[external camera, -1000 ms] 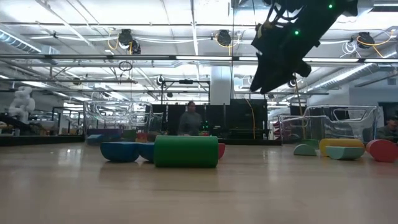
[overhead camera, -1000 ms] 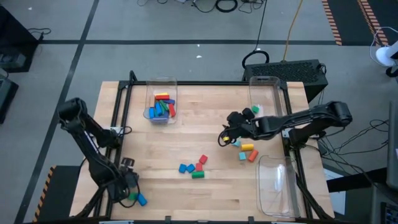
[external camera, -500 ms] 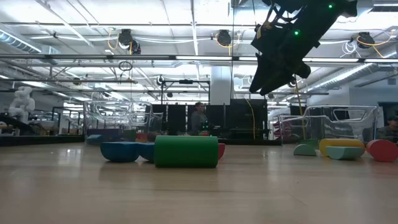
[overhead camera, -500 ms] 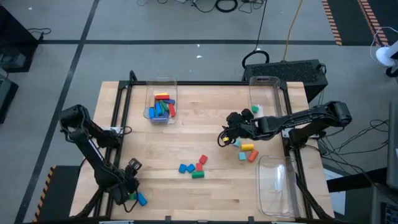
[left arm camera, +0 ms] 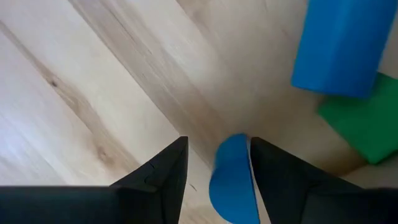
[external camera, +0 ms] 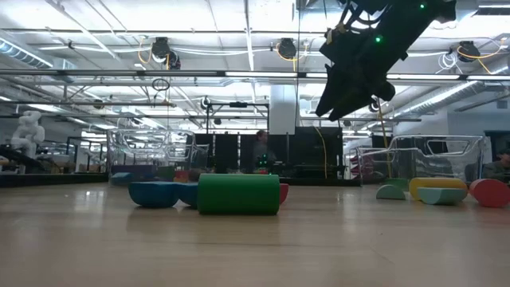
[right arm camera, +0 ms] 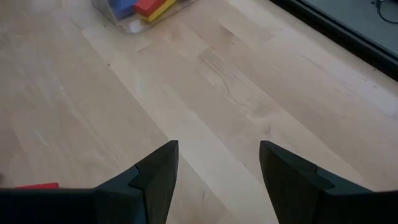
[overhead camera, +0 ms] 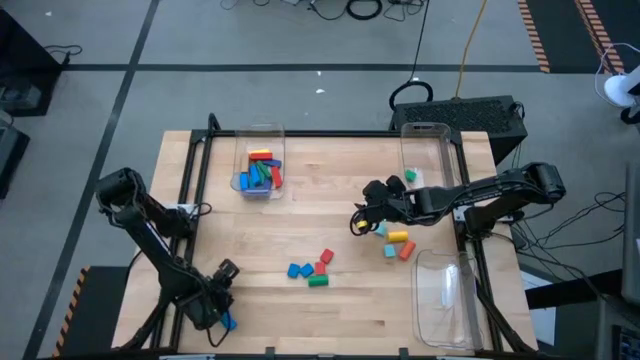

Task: Sort blocks by size
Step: Put the blue half-circle block into the top right transparent bin

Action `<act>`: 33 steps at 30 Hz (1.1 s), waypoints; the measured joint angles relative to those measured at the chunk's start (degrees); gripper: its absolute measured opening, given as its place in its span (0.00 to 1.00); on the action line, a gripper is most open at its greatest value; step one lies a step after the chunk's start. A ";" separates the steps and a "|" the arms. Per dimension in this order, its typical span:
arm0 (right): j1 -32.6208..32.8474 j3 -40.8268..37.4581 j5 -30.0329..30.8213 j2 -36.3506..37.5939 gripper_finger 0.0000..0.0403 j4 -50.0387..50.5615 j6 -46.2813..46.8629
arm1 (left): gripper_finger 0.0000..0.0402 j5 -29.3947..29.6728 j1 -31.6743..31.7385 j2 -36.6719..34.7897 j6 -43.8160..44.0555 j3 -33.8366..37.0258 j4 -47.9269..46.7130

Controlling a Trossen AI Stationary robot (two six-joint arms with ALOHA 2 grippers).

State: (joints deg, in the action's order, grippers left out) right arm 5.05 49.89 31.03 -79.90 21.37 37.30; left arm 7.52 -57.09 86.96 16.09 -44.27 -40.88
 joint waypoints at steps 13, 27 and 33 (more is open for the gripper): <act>-0.01 0.00 -1.16 0.02 0.52 -0.27 -0.33 | 0.43 -2.82 0.40 0.00 14.40 0.00 -4.02; 6.08 0.00 -1.29 0.02 0.52 -5.47 -2.69 | 0.23 4.88 9.19 0.00 15.92 -0.04 -1.28; 10.42 0.00 -0.99 -0.66 0.52 -11.88 -6.76 | 0.23 9.39 16.82 -0.34 11.76 -0.02 4.88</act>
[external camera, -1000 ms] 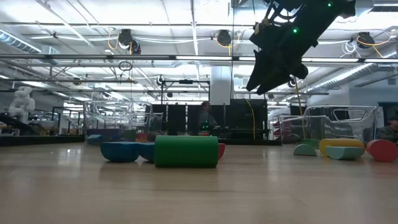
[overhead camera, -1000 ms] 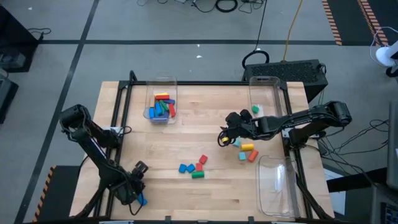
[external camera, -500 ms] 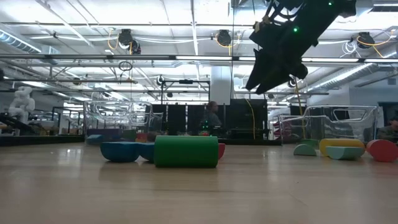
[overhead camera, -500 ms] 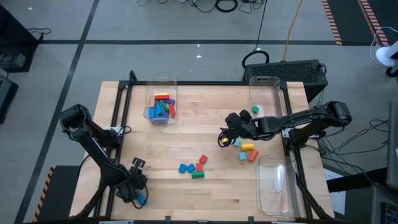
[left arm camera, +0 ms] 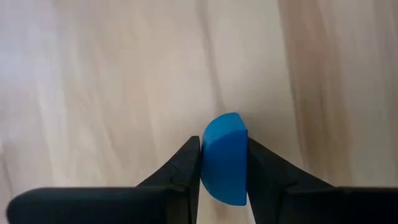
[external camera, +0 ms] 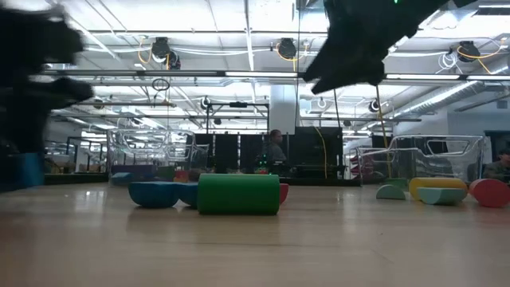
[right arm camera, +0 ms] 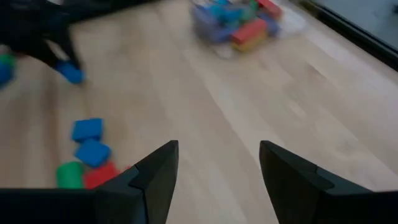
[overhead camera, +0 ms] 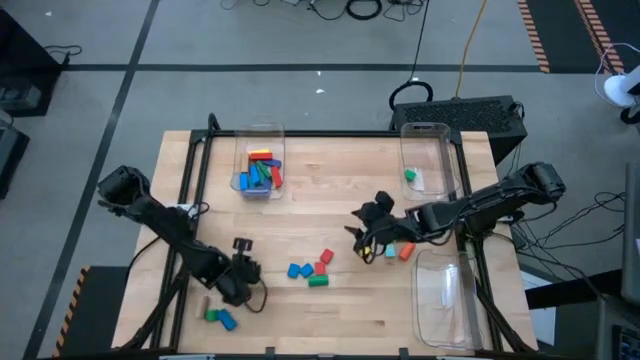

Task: Sort blocks by size
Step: Put the blue half-circle block into the top right transparent bin

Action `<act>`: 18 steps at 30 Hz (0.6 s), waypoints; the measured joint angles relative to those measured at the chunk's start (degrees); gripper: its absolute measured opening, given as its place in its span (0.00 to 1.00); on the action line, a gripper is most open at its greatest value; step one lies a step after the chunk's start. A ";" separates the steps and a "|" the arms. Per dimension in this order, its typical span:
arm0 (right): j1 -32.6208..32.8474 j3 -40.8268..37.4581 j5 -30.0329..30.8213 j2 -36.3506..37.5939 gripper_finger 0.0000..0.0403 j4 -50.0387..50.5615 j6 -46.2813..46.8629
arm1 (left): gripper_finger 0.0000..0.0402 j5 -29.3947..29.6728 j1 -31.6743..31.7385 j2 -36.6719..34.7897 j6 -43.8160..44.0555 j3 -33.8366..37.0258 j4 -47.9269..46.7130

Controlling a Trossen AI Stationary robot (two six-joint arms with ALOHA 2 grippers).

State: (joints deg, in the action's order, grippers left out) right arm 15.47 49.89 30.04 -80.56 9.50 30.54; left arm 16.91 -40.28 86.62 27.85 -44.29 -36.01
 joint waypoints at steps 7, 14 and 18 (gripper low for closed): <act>5.56 -0.02 -1.49 -6.58 0.52 -11.23 -12.60 | 0.24 -1.40 9.12 -0.78 -5.09 0.02 15.59; 10.61 0.03 -0.53 -13.29 0.52 -20.31 -30.29 | 0.24 -15.13 17.28 -0.78 -11.36 0.04 29.90; 11.96 1.28 1.83 -15.57 0.52 -22.19 -39.90 | 0.24 -20.67 22.38 -0.78 -12.19 0.04 33.71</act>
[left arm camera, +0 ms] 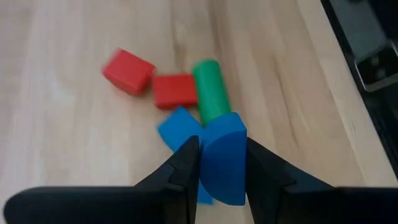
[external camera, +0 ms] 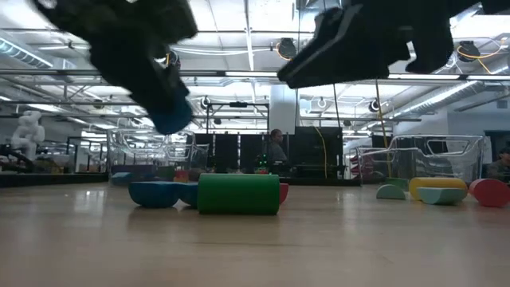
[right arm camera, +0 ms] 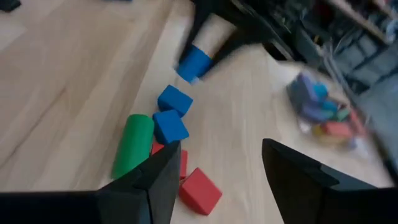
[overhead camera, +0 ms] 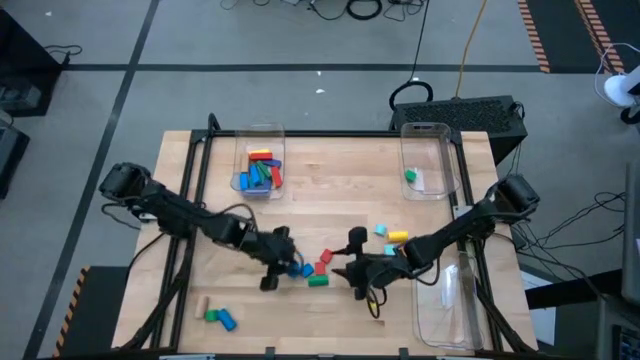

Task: Sort blocks by size
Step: Put the blue half-circle block into the top right transparent bin

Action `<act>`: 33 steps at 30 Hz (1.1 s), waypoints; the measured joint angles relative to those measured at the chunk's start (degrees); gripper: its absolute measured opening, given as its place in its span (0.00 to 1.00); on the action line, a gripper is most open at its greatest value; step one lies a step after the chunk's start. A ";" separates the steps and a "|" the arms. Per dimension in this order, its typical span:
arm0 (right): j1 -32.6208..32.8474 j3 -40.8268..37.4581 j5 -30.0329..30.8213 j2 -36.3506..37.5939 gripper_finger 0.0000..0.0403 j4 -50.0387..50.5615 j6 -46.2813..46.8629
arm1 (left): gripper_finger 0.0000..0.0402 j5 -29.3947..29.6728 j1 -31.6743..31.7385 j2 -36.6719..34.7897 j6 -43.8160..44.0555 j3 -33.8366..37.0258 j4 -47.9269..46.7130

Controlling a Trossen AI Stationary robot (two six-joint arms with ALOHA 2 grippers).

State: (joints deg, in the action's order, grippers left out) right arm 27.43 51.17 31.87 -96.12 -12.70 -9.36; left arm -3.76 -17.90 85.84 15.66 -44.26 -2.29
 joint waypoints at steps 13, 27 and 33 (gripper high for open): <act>-4.30 8.58 -8.87 -0.71 0.52 5.85 -12.81 | 0.24 -13.37 10.06 0.00 -4.57 0.01 9.34; -9.53 15.07 -19.69 -2.11 0.52 13.27 -23.38 | 0.24 -17.41 12.86 0.07 -7.30 -0.01 12.55; -10.45 18.25 -19.25 -5.05 0.52 17.34 -26.07 | 0.24 -21.01 15.13 1.20 -7.17 0.01 15.64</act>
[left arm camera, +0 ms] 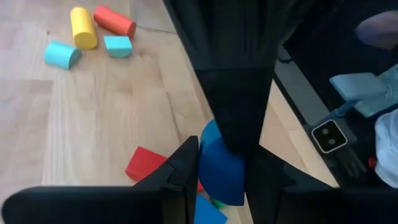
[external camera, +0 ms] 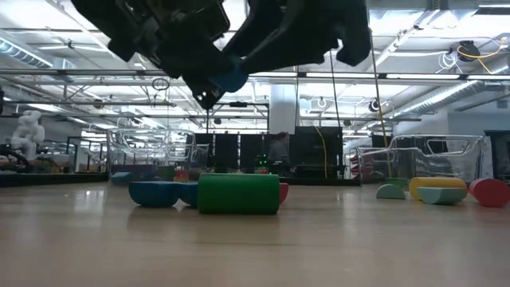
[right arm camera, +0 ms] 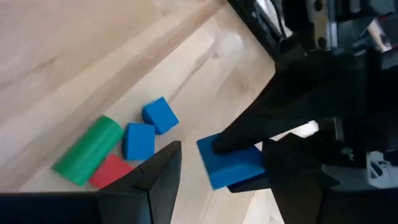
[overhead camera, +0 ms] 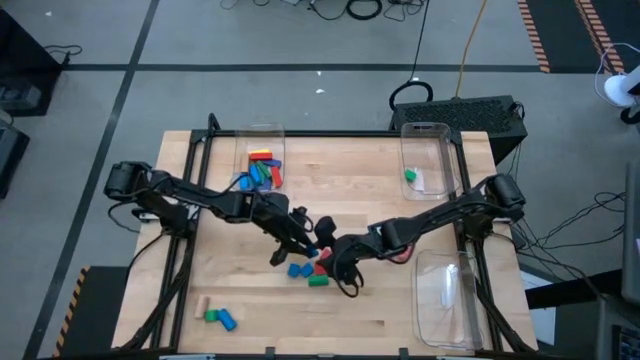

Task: Sort blocks by size
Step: Put the blue half-circle block into the top right transparent bin

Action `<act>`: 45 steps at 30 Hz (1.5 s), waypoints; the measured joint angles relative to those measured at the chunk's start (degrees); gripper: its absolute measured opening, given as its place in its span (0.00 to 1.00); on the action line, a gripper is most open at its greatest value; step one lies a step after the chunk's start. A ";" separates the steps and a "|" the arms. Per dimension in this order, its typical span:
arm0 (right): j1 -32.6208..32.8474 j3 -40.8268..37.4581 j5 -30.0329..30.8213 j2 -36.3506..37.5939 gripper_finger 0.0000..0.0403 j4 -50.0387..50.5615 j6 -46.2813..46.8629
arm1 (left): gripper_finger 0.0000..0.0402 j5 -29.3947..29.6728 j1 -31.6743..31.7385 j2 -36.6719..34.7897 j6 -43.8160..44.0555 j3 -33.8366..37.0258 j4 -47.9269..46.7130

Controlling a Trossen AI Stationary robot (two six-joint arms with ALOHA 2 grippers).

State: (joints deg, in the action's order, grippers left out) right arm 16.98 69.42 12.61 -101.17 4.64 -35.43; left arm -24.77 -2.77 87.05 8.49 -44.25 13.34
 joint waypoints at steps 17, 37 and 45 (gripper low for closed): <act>-1.76 1.30 -0.50 -1.11 0.51 5.96 -2.25 | 0.24 -7.68 1.53 6.53 -0.02 -5.86 -0.42; -0.71 1.17 5.94 2.73 0.28 13.93 12.25 | 0.39 -8.68 4.35 6.21 -0.24 -6.71 0.64; -2.92 0.88 14.67 10.77 0.28 37.01 29.01 | 0.45 3.71 10.67 5.22 2.00 -6.69 -2.12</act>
State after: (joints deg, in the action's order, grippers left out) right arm 14.06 70.30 27.29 -90.40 41.65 -6.42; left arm -21.07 7.90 92.27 10.49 -50.94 11.22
